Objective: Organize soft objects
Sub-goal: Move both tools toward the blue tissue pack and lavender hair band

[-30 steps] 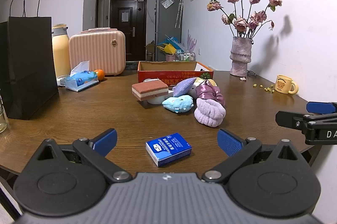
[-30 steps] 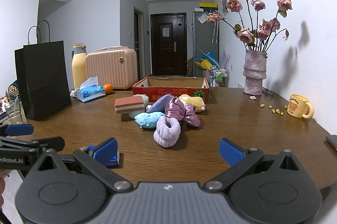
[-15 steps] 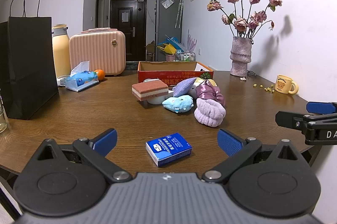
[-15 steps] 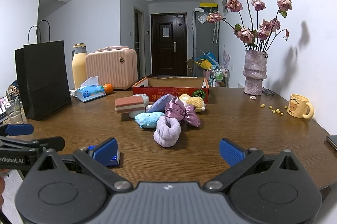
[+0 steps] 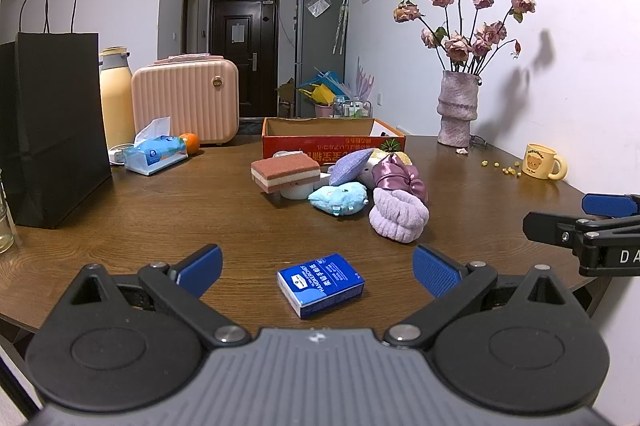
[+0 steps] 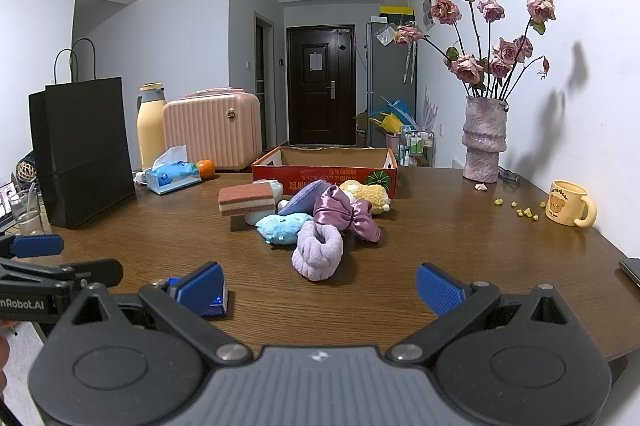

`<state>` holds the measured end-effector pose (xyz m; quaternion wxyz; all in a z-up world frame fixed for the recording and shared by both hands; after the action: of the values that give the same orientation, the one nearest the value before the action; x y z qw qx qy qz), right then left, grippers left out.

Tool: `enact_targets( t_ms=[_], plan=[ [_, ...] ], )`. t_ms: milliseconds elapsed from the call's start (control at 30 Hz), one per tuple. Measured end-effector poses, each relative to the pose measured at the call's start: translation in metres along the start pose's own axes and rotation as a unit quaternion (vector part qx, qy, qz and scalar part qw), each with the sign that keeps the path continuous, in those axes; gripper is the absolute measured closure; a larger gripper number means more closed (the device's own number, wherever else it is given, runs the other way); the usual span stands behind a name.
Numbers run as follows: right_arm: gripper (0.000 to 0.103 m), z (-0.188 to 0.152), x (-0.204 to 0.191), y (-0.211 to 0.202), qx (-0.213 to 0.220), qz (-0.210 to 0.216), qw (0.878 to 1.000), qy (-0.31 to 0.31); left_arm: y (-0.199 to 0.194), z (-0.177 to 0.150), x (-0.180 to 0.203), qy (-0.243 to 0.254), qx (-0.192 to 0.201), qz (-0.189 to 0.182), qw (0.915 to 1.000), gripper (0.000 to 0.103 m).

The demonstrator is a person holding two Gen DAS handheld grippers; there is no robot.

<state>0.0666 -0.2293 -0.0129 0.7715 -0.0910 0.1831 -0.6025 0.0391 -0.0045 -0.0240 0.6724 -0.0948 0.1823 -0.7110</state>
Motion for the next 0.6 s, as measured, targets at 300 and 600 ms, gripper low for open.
enact_targets(
  t_ms=[300,600],
  plan=[
    [0.000,0.0003,-0.0001,0.0005,0.000,0.000,1.000,0.000,0.0001,-0.0003,0.0001,0.000,0.000,0.000,1.0000,0.000],
    [0.000,-0.0009,-0.0003,0.0058,-0.004,0.001,1.000,-0.001,0.0050,0.0042,-0.0056,-0.002,-0.007,0.000,1.0000,0.000]
  ],
)
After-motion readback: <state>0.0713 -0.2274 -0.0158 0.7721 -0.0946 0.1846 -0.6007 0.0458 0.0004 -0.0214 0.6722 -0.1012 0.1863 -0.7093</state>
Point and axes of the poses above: each gripper's, at about its wrist camera, not at the fingertips, and y roughly the way its jaws point, x to its right, z to its top, the point moved 4 cm from there along y, roughly the way its jaws point, and after that the axes turned 8 degrees about y, right-handed, at the moved point
